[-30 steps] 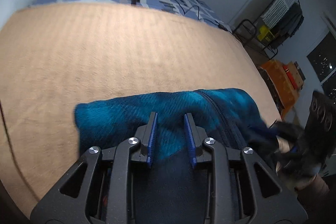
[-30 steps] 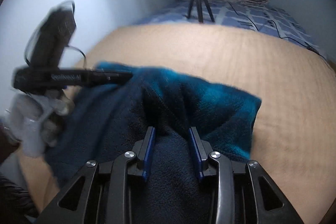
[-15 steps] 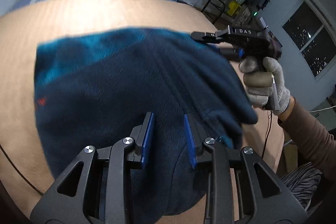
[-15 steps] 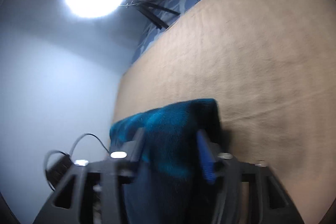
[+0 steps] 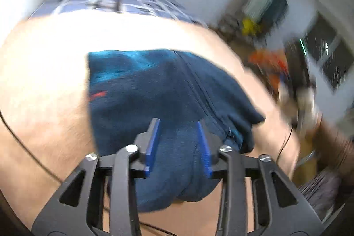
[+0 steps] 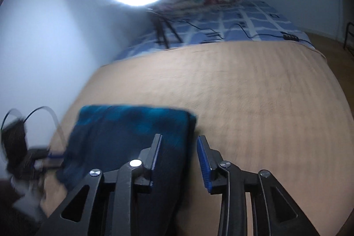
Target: Fold large clothes
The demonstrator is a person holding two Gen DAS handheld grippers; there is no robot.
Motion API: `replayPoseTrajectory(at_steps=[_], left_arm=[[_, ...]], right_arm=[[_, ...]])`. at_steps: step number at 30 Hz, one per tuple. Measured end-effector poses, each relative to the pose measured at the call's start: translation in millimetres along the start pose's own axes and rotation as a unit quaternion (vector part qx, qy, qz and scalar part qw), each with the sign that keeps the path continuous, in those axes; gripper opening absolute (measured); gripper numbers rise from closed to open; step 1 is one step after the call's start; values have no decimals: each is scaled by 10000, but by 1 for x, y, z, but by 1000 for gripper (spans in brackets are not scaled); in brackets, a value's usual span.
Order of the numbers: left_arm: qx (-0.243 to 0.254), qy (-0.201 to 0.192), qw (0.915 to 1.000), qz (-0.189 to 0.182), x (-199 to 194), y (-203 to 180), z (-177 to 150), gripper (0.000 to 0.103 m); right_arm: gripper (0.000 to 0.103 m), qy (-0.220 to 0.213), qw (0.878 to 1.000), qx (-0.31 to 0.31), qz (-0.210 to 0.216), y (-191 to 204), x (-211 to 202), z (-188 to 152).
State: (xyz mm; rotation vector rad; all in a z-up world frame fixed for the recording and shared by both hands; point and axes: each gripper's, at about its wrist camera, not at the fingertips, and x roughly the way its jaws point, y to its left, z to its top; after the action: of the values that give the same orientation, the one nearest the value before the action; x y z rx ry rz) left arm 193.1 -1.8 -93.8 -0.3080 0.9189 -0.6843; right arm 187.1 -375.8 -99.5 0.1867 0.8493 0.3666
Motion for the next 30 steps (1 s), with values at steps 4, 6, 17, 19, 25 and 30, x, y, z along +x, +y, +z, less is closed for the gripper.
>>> replayPoseTrajectory(at_steps=[4, 6, 17, 19, 25, 30], left_arm=[[-560, -56, 9984, 13, -12, 25, -5, 40], [-527, 147, 9984, 150, -2, 27, -7, 40], [-386, 473, 9975, 360, 14, 44, -11, 42], [-729, 415, 9964, 147, 8, 54, -7, 65], [-2107, 351, 9759, -457, 15, 99, 4, 78], [-2560, 334, 9635, -703, 28, 124, 7, 78]], right_arm=[[37, -181, 9983, -6, 553, 16, -22, -27], [29, 138, 9972, -206, 712, 24, -15, -39], [33, 742, 9939, -732, 350, 19, 35, -64], [51, 652, 9939, -614, 644, 14, 21, -60], [84, 395, 9963, 54, 758, -19, 14, -55], [84, 560, 9918, 536, 1017, -42, 33, -44]])
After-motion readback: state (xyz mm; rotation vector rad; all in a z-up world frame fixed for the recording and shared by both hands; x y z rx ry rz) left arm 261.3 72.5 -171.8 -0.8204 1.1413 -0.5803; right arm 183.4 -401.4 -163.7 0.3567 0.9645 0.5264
